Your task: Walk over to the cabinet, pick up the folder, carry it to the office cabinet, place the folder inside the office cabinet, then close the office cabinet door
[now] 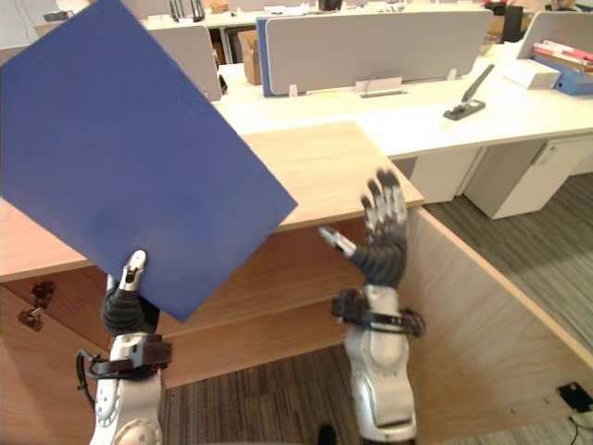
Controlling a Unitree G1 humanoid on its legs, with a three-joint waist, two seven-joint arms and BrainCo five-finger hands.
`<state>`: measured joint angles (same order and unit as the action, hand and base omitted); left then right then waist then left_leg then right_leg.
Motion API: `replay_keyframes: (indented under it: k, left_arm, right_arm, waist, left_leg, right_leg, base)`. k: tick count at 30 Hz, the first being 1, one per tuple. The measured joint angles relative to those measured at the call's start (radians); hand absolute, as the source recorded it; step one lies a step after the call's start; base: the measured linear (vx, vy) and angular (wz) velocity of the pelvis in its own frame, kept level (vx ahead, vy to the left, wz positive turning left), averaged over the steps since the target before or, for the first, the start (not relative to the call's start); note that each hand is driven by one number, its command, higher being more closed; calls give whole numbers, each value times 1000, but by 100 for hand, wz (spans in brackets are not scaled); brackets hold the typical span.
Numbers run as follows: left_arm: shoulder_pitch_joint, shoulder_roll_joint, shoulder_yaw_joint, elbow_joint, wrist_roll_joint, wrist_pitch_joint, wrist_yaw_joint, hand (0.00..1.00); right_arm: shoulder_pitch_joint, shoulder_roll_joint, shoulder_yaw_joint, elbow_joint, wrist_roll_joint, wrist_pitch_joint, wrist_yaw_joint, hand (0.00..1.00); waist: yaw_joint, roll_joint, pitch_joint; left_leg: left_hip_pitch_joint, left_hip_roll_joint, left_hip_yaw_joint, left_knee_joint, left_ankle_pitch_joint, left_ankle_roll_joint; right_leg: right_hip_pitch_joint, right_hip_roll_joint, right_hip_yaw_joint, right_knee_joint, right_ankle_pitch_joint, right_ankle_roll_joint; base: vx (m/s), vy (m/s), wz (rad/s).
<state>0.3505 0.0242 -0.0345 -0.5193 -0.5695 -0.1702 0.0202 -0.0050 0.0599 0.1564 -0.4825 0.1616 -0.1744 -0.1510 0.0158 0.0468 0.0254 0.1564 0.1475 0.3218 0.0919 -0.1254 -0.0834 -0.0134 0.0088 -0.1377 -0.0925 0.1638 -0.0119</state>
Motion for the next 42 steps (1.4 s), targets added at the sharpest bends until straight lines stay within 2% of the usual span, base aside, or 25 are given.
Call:
replay_keyframes:
  k: [4, 9, 12, 18, 30, 37, 40, 42]
  left_arm:
    - [-53, 39, 1, 8, 91, -1, -53, 100]
    - [-74, 54, 1, 52, 160, -2, -74, 100]
    - [-74, 63, 1, 60, 187, -2, -90, 100]
    - [-74, 67, 2, 60, 209, -2, -96, 100]
    - [-74, 68, -29, 60, 231, -2, -88, 100]
    - [-74, 99, -50, 57, 260, -1, -88, 100]
    - [-74, 145, -53, 55, 267, -1, -92, 100]
    - [-74, 185, -62, 40, 264, -1, -100, 100]
  right_arm:
    - [-114, -45, -1, -4, 75, -25, 93, 0]
    - [-117, -99, -17, 6, 170, -21, 145, 0]
    - [-118, -134, -32, 15, 198, -15, 164, 0]
    - [-118, -151, -53, 76, 216, 7, 190, 0]
    - [-136, -154, -58, 265, 189, 77, 127, 0]
    - [-215, -164, -42, 366, 194, 114, 148, 0]
    - [-274, -242, 2, 384, 209, 126, 180, 0]
    - [-355, -333, 42, 402, 236, 134, 216, 0]
  waist:
    - [5, -1, 0]
    - [3, -1, 0]
    - [2, -1, 0]
    - [4, -4, 2]
    - [6, -19, -2]
    - [6, -33, -4]
    - [6, -37, -4]
    - [6, -39, -4]
  left_leg:
    - [-4, -4, -3, 1, 1, 1]
    - [-14, -4, -11, 0, 2, 3]
    - [-17, -4, -22, -1, 4, 5]
    - [-19, -8, -37, -1, 9, 7]
    - [-34, -10, -63, -1, 20, 8]
    - [-35, -22, -69, -3, 26, 14]
    - [-36, -27, -73, -3, 28, 17]
    - [-37, -30, -74, -3, 29, 19]
  right_leg:
    - [-1, -5, -2, 0, 4, 1]
    - [-4, -6, -11, 0, 5, 2]
    - [-1, -9, -20, 1, 5, 2]
    - [4, -14, -32, 0, 6, 3]
    - [3, -24, -57, 0, 7, 3]
    - [5, -38, -61, 0, 13, 8]
    - [5, -44, -64, 0, 15, 10]
    - [5, -47, -64, 0, 17, 12]
  base:
    - [-33, 30, 2]
    - [-18, 17, 4]
    - [-16, 19, 8]
    - [-40, 20, 8]
    - [-21, 17, 6]
    - [-30, 39, 3]
    - [-39, 46, 3]
    - [0, 0, 0]
